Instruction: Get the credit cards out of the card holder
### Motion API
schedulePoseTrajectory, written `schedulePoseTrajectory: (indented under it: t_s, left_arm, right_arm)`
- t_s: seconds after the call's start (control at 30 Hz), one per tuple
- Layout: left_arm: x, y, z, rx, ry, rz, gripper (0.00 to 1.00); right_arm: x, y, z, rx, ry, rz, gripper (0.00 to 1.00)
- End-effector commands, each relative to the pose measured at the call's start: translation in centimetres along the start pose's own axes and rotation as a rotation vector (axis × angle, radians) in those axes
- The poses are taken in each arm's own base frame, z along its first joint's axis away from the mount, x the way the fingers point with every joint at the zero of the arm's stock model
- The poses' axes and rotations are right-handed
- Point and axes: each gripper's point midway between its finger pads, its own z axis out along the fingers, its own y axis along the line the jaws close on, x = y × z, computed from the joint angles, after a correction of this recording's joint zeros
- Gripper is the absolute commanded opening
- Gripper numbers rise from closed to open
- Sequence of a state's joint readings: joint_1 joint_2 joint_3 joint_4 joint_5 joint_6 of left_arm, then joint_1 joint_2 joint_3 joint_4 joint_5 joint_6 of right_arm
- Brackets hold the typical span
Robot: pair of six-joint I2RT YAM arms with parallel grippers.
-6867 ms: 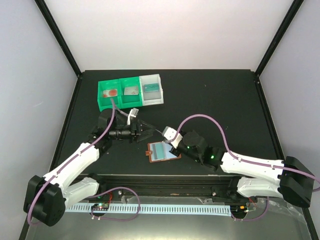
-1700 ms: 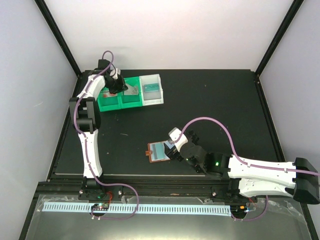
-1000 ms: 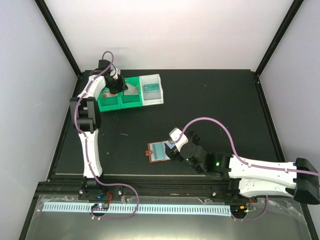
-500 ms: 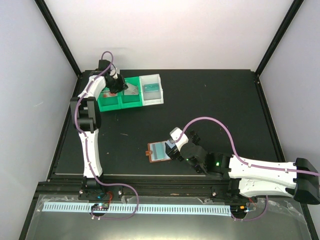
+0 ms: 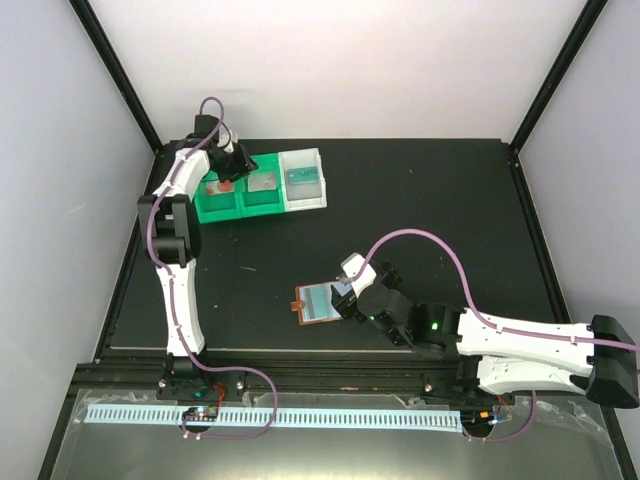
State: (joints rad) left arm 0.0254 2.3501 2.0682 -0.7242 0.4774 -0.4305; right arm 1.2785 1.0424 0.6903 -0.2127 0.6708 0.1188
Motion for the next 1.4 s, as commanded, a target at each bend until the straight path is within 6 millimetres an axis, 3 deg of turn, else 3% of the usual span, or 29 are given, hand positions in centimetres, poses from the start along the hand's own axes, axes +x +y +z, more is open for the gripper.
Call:
schedulePoseTrajectory:
  t_s: [0.0,0.23,0.47,0.5,0.8,0.9,1.17,1.27,1.37]
  left_arm:
    - [-3.2,-4.1,-5.6,0.054,-0.128,0.058,0.38]
    - [-2.0,-5.8,-8.9,0.072,-0.137,0.061,0.51]
    - [2.2,-6.5,-12.3,0.088,-0.131,0.069,0.89]
    - [3.2,-6.2,-12.5,0.079,-0.121,0.066,0.98]
    - [10.0,-4.0,-14.6,0.047,-0.109,0.024,0.99]
    - [12.6,-4.7,-14.9,0.134,-0.094,0.031,0.99]
    - [18.9,-5.8,-15.2,0.243,-0.008,0.108,0.99]
    - [21.2,-6.3,-15.5,0.286,0.013,0.15,0.9]
    - [23.6,-6.4,-15.5,0.304,0.039,0.188,0.83]
  right_arm:
    - [-1.6,-0.7,-0.8,0.008,-0.034,0.087,1.0]
    - [-1.9,-1.1,-1.3,0.009,-0.025,0.199,1.0]
    - [-1.4,-0.8,-1.4,-0.01,0.001,0.252,1.0]
    - [-1.4,-0.7,-1.5,-0.018,-0.001,0.264,1.0]
    - [-1.1,1.1,-1.7,-0.142,0.0,0.342,0.99]
    - [-1.0,1.5,-1.4,-0.161,0.017,0.35,0.94]
    - [-0.3,3.0,0.1,-0.26,0.061,0.39,0.6]
    - [-0.2,3.5,0.6,-0.291,0.076,0.406,0.45]
    - [0.4,3.9,1.6,-0.315,0.106,0.429,0.4]
